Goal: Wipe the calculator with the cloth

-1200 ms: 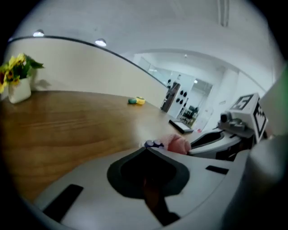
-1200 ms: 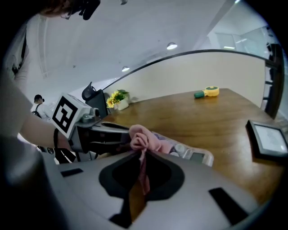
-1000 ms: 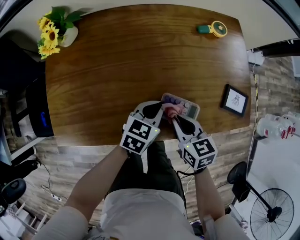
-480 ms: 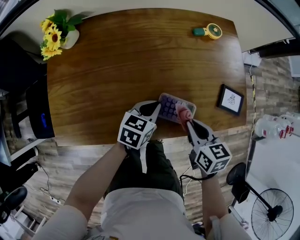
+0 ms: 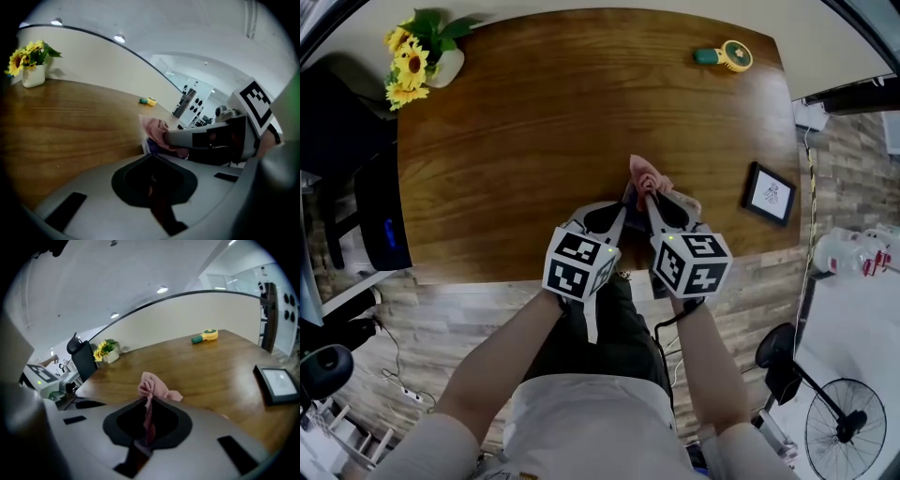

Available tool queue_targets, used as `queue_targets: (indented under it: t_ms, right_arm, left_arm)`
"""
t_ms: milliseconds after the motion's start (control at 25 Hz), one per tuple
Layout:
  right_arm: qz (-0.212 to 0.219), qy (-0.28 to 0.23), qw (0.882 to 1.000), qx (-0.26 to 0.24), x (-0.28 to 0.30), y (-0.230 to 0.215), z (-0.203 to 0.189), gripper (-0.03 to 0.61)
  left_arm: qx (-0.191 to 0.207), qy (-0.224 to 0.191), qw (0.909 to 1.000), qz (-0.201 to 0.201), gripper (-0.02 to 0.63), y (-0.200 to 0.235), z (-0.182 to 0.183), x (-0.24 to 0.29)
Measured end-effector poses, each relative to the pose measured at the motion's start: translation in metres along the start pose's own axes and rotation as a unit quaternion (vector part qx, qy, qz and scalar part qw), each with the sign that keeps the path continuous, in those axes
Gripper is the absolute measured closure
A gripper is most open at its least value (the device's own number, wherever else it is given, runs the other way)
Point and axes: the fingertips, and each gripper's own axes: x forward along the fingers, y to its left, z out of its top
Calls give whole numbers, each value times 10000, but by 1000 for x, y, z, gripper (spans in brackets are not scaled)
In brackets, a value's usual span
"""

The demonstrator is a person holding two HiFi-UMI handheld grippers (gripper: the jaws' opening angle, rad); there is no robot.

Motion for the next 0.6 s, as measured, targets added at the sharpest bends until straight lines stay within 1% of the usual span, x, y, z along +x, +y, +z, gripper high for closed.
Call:
queue_targets:
  t_ms: [80,240,320,400,480,520,600]
  right_arm:
    - [114,99,9998,-123,-3,13,-11,549]
    - [434,360,9980,-280,-18,31,-36,549]
    - [603,620,9954,-402,-25,37,-51,549]
    - [789,991,9910,-433,-32,42,-73,549]
    - [870,1235,9884,-167,-44,42,-95,549]
    - [873,1291,9878,35,-51,42,-103,549]
    - [822,1330,9872,325,-66,39,-111,549]
  left_arm:
    - [16,-8,10000,45,611,0,0,0]
    - [203,-29,9997,167,611,0,-1,-1]
    - [310,-52,9992,230,611,0,-1,0]
    - [472,-8,9980,413,612,5,-2,0]
    - [658,241,9958,597,612,13,-8,0]
    - [723,365,9948,611,612,15,-11,-1]
    - [692,450,9950,571,612,17,-16,-8]
